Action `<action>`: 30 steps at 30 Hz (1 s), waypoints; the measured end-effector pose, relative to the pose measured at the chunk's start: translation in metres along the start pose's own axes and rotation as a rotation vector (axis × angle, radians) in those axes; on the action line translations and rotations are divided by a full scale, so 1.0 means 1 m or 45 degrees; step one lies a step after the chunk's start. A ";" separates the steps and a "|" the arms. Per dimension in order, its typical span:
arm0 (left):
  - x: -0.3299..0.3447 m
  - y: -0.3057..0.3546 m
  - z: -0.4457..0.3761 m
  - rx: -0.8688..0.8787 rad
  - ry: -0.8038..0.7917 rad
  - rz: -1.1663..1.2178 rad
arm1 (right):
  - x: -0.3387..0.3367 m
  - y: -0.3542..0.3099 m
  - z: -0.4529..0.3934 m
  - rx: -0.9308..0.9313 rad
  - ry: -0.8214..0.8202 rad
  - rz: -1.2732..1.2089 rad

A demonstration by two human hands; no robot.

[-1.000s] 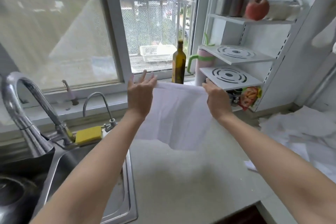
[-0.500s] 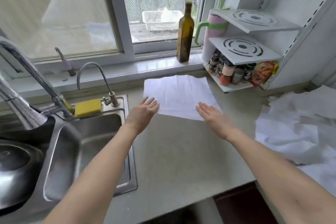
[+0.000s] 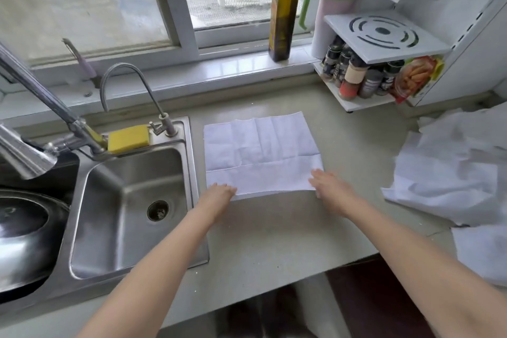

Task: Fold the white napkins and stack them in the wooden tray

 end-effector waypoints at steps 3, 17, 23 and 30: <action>-0.001 -0.005 0.002 -0.059 -0.250 0.024 | -0.015 0.005 0.015 0.122 0.625 0.049; -0.014 -0.004 -0.002 -0.166 -0.539 -0.001 | -0.014 0.016 0.036 -0.080 -0.069 -0.184; -0.016 0.021 0.016 0.128 -0.875 -0.304 | -0.010 0.020 0.039 -0.053 -0.515 -0.296; -0.013 0.008 0.011 0.027 -0.746 0.082 | -0.019 0.036 0.038 0.159 -0.481 -0.818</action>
Point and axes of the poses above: each hand's wrist, its own z-axis away from the middle knuckle, its own x-axis out of the palm, y = z × x, the point moved 3 cm from there along -z, towards the middle knuckle, and after that the axes turned 6 degrees about y, right-handed, at the moved point
